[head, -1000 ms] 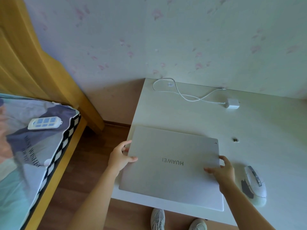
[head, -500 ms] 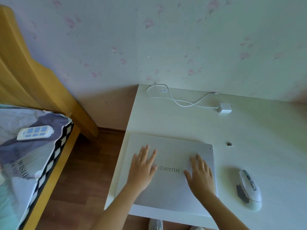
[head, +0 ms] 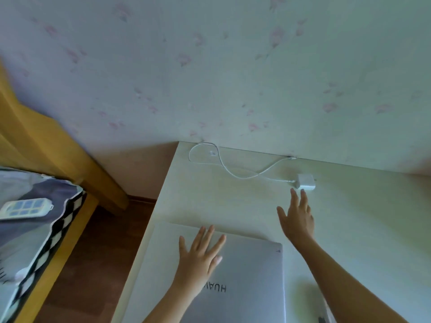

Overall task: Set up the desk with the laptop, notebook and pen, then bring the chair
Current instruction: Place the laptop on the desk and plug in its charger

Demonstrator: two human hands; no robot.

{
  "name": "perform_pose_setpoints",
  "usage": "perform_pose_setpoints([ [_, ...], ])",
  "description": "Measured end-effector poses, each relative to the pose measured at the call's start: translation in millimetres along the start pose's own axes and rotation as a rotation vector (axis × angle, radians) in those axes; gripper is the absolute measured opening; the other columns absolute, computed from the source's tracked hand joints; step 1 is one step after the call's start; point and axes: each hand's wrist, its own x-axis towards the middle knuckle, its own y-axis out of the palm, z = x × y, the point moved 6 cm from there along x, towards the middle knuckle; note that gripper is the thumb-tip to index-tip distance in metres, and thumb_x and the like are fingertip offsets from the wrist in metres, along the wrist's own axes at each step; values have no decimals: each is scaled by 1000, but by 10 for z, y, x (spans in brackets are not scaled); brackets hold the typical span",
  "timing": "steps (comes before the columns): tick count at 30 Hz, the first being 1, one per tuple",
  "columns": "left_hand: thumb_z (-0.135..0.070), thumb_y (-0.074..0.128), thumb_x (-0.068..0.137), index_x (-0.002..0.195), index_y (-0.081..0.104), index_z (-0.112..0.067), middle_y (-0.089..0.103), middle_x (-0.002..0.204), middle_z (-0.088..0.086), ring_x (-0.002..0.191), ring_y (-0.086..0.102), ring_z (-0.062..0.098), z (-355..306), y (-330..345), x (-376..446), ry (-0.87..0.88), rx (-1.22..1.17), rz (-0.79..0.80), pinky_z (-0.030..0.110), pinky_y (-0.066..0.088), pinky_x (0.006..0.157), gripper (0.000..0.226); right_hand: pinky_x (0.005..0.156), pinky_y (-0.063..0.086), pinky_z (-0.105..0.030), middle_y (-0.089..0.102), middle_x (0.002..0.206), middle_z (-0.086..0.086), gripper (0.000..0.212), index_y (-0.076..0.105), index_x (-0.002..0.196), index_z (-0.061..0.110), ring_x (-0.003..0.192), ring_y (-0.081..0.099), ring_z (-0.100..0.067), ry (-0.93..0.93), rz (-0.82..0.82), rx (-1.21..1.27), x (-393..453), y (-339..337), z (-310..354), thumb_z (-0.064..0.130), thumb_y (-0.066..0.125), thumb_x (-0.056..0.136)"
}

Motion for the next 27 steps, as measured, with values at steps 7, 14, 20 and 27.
perform_pose_setpoints([
  [7,-48,27,97,144,28,-43,47,145,2,130,48,20,118,-126,160,9,24,30,67,40,92,47,92,42,-49,-1,159,-2,67,15,147,26,127,34,-44,7,42,-261,987,-62,-72,20,49,90],
  [14,-48,24,98,146,24,-41,48,143,1,133,44,19,118,-143,175,-19,36,19,67,35,96,48,93,39,-55,19,149,-1,50,35,137,14,126,27,-44,91,141,-352,1114,96,-159,26,48,90],
  [20,-47,29,96,142,34,-37,57,132,-1,127,50,18,115,-173,182,-15,44,-6,64,42,91,47,96,43,-52,27,149,7,56,44,133,18,116,44,-44,-149,136,-119,873,220,12,29,62,81],
  [27,-49,16,96,147,18,-37,34,150,1,143,23,18,103,-237,188,4,14,-31,63,19,108,52,91,44,-49,56,124,1,30,58,105,23,110,49,-33,-388,80,118,397,360,390,15,61,77],
])
